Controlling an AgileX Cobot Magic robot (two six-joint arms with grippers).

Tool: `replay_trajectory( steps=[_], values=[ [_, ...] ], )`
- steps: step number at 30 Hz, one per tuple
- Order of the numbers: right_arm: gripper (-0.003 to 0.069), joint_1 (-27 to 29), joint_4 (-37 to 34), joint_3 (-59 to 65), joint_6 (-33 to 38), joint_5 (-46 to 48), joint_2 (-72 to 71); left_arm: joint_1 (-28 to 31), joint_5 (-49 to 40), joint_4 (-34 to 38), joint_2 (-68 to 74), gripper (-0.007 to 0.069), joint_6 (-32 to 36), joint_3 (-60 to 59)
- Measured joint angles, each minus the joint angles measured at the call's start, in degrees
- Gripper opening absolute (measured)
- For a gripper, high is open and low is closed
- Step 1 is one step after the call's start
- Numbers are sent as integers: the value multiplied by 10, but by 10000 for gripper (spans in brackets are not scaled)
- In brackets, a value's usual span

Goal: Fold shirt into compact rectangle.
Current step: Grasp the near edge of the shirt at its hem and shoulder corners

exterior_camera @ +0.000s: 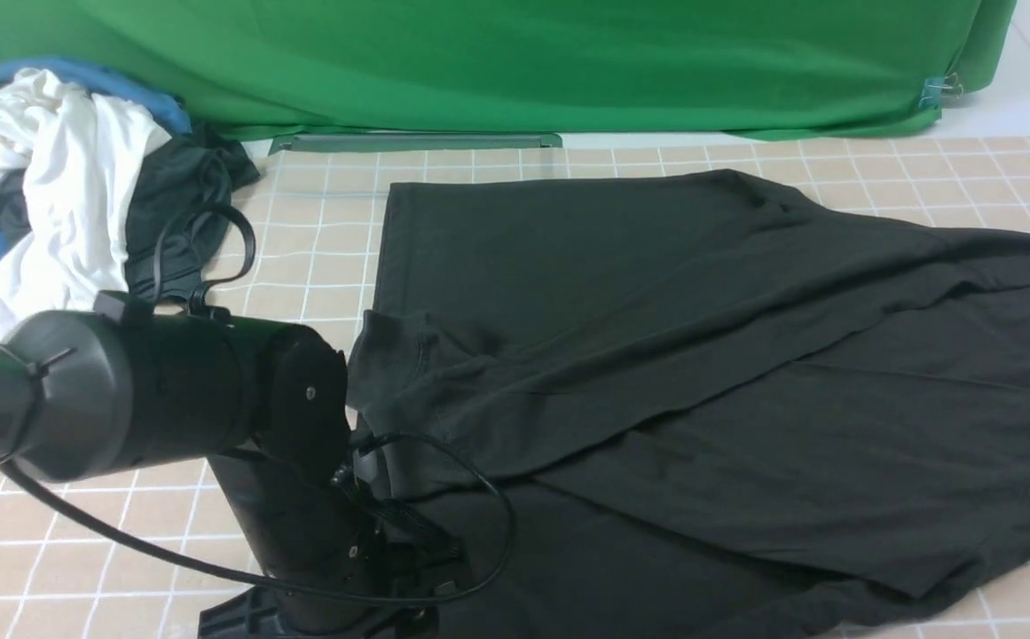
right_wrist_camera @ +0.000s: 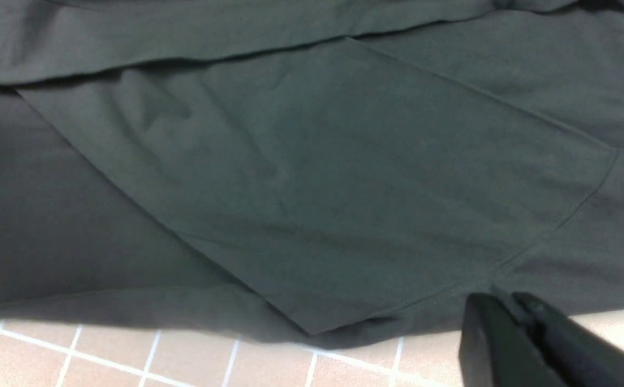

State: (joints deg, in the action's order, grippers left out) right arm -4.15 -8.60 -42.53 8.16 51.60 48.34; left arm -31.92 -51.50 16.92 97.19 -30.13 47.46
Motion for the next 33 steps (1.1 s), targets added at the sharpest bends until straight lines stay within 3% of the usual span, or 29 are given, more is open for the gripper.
replay_trajectory(
  steps=[3,4,6,7,9,13,17,18,26,33],
  values=[
    [32,0,0,0,0,1,0,0,-21,-15,1,192,22,10],
    [32,0,0,0,0,2,0,0,-21,-15,1,192,23,10],
    [32,0,-6,0,0,32,1,0,-21,0,0,55,37,24],
    [34,0,-9,0,0,44,1,-1,-26,0,-2,39,43,29],
    [46,0,-22,0,0,86,4,-1,-54,-7,-12,29,56,48],
    [99,-13,-43,16,0,81,7,7,-82,-33,-24,29,63,62],
    [240,-66,-37,77,0,59,33,35,-99,-39,-24,29,81,63],
    [291,-91,-24,97,-1,46,51,49,-99,-40,-24,29,89,63],
    [488,-205,73,116,-55,-14,148,102,-108,-40,-24,29,128,64],
    [577,-293,134,115,-60,-68,226,147,-120,-40,-24,29,151,65]
  ],
)
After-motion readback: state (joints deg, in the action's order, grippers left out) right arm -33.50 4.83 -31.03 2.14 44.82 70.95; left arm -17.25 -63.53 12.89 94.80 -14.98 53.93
